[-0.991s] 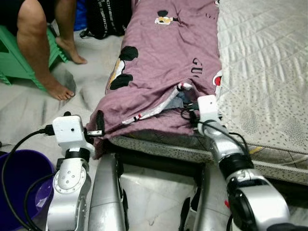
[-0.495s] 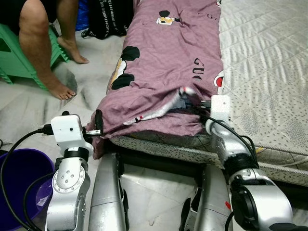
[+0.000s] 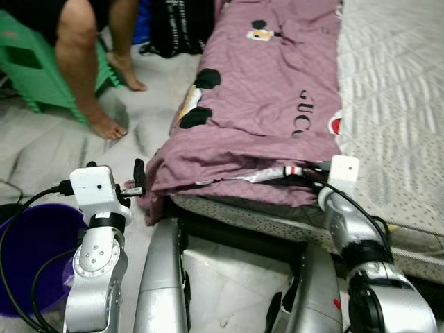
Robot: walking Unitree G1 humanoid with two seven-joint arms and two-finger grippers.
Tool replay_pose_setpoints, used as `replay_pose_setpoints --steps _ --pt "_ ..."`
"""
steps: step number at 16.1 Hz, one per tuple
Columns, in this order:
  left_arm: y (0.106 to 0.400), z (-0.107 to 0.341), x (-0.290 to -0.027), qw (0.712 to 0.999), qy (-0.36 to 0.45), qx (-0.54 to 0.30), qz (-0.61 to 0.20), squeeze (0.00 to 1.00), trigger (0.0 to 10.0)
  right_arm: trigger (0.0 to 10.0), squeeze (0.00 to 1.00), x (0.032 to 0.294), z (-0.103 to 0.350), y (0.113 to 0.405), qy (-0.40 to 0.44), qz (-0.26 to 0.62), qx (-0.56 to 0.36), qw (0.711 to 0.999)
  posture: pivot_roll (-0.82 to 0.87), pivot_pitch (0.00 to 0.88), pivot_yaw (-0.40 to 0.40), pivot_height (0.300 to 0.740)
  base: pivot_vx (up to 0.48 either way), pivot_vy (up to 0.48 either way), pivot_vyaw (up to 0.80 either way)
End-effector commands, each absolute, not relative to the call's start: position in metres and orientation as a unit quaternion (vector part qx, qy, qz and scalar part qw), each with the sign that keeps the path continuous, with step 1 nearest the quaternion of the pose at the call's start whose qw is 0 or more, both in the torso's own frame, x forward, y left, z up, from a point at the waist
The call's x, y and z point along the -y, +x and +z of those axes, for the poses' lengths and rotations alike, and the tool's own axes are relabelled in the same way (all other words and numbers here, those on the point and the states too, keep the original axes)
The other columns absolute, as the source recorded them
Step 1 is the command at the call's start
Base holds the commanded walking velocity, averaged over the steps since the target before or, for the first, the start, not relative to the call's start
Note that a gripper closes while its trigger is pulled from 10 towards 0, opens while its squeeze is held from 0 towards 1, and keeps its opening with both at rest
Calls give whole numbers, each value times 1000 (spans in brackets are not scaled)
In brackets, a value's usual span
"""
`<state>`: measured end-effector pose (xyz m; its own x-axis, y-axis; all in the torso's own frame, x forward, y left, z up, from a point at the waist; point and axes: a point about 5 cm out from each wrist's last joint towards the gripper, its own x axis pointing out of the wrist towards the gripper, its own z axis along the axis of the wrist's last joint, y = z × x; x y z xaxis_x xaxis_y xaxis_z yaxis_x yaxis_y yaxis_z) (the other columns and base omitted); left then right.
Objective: Clean up the room
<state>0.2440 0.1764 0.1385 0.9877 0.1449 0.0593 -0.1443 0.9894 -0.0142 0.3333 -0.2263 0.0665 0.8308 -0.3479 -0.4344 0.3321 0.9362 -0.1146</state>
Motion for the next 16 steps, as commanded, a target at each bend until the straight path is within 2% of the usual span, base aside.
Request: replay_pose_setpoints --steps 1,4,8,13,16 --pt "245 137 -178 997 -4 26 71 0 10000 0 0 256 58 315 -18 -238 -252 938 107 155 18 519 0 0 0" --pt "245 137 -179 997 -5 26 71 0 10000 0 0 260 57 305 -3 -243 -242 939 104 155 18 519 0 0 0" --pt "244 135 -179 997 -9 23 71 0 10000 0 0 250 70 292 48 -190 -164 967 95 155 21 519 0 0 0" --pt "244 134 -180 998 -10 21 66 0 10000 0 0 238 70 241 -6 -96 -161 982 70 159 25 519 0 0 0" --pt "246 132 -176 998 -14 18 58 0 10000 0 0 243 63 221 -28 -88 -181 979 56 158 29 519 0 0 0"
